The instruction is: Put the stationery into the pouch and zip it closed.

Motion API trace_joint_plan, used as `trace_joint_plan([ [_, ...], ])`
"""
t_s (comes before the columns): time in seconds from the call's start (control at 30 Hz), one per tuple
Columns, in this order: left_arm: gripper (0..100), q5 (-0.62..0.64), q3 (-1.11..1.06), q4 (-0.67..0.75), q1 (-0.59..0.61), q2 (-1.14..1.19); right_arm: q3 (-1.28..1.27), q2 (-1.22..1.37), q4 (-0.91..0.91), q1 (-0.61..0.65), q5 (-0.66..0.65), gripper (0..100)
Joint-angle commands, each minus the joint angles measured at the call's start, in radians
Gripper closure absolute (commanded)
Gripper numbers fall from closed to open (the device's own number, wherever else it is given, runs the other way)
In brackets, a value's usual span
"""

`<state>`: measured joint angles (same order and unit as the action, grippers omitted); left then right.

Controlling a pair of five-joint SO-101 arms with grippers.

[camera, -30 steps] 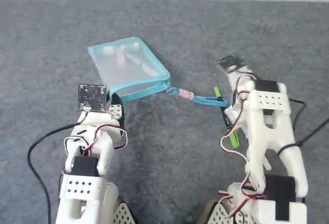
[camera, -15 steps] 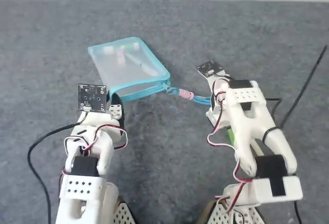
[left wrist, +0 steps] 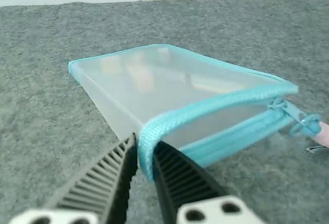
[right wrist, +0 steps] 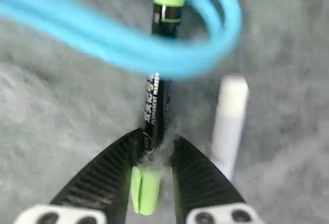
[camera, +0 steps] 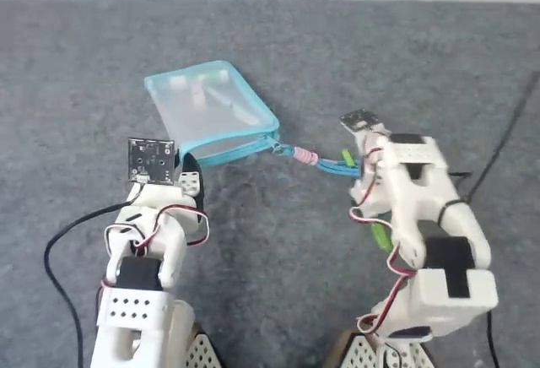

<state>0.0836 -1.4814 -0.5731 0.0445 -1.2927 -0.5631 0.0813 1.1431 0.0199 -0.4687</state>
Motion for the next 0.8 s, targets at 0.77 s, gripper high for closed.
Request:
trace_joint_plan([
  [0.77, 99, -0.009, 0.010, 0.008, -0.009, -0.018, 0.169, -0.217, 0.139, -0.309, -0.233, 95.7],
])
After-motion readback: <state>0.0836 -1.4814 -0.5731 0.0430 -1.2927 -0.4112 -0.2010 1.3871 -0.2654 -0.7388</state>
